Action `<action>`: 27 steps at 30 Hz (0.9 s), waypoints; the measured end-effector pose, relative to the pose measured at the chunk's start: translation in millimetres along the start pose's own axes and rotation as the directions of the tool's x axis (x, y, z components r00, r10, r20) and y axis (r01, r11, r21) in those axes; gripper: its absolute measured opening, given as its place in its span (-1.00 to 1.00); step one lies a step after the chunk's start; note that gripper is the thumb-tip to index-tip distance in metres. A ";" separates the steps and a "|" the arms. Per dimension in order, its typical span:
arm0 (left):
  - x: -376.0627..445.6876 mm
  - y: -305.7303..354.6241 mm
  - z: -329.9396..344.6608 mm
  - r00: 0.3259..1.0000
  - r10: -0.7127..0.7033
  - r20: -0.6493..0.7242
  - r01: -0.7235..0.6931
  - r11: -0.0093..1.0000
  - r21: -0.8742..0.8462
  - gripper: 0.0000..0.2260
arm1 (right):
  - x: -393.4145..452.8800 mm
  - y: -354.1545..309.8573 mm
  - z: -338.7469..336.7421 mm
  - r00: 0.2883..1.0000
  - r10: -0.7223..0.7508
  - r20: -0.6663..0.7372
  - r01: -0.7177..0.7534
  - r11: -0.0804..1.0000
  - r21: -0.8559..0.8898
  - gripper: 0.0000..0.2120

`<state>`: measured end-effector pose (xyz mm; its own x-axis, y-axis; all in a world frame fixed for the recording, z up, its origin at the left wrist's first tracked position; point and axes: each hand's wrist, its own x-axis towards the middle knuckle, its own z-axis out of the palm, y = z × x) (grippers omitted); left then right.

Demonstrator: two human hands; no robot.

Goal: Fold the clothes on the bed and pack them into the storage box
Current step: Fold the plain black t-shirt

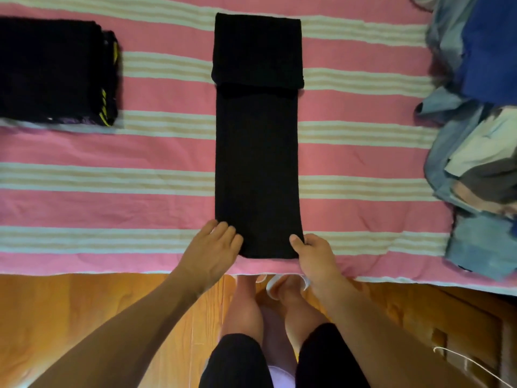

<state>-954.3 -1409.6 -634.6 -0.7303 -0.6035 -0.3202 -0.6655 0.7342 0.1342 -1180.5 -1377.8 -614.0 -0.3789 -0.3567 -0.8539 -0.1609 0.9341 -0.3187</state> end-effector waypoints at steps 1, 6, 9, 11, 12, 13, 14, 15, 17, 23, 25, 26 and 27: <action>-2.4 4.3 -2.8 1.000 0.001 0.008 -0.001 1.000 -0.020 -0.78 | -2.2 3.2 -2.1 1.000 0.023 0.002 -0.023 1.000 0.014 -0.77; -41.5 38.4 -18.8 0.998 -0.019 0.062 0.028 0.989 -0.145 -0.79 | -29.4 30.5 -22.9 0.961 0.206 0.186 -0.226 0.969 0.097 -0.75; -51.8 46.4 -27.0 0.975 -0.219 0.048 0.220 0.893 -0.394 -0.83 | -50.0 31.2 -41.1 0.908 0.297 0.294 -0.370 0.898 0.236 -0.79; -42.1 34.3 -48.2 0.889 -0.441 0.126 0.401 0.612 -0.682 -0.81 | -50.9 12.3 -52.2 0.904 0.264 0.336 -0.365 0.885 0.287 -0.80; -33.8 23.8 -60.0 0.844 -0.493 0.212 0.451 0.438 -0.777 -0.80 | -47.7 -3.4 -57.8 0.907 0.230 0.354 -0.345 0.886 0.309 -0.81; -21.7 10.2 -71.4 0.816 -0.505 0.281 0.468 0.291 -0.835 -0.77 | -43.4 -21.5 -63.7 0.911 0.184 0.368 -0.314 0.889 0.333 -0.82; -8.1 -4.0 -82.4 0.796 -0.519 0.312 0.450 0.164 -0.878 -0.75 | -38.0 -41.6 -70.1 0.914 0.136 0.383 -0.284 0.887 0.364 -0.82; 8.9 -21.4 -87.2 0.774 -0.544 0.325 0.405 0.030 -0.914 -0.73 | -28.2 -62.4 -75.8 0.921 0.084 0.380 -0.247 0.881 0.403 -0.77; 41.9 -49.9 -92.1 0.715 -0.596 0.366 0.291 -0.222 -0.931 -0.73 | -5.8 -96.6 -84.8 0.942 0.020 0.335 -0.185 0.864 0.468 -0.62; 76.4 -54.1 -40.5 0.511 -0.591 0.624 0.396 -0.482 -0.781 -0.67 | 56.2 -95.8 -58.1 0.990 -0.134 0.036 0.130 0.986 0.107 -0.77; 68.2 -38.7 -30.5 0.446 -0.669 0.594 0.400 -0.444 -0.801 -0.76 | 55.9 -82.2 -40.1 0.968 -0.248 0.028 0.246 0.968 0.046 -0.83; 64.2 -30.5 -29.4 0.433 -0.708 0.559 0.419 -0.391 -0.820 -0.81 | 52.0 -76.4 -32.5 0.956 -0.291 0.024 0.290 0.956 0.041 -0.86; 60.8 -24.2 -27.2 0.433 -0.737 0.520 0.461 -0.315 -0.830 -0.85 | 48.8 -70.6 -25.8 0.948 -0.319 0.015 0.319 0.948 0.019 -0.89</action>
<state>-986.8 -1472.5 -631.8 0.2540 -0.6404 -0.7248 -0.2547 -0.7672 0.5886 -1211.2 -1461.6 -622.6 -0.2944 -0.6359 -0.7134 -0.2558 0.7717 -0.5823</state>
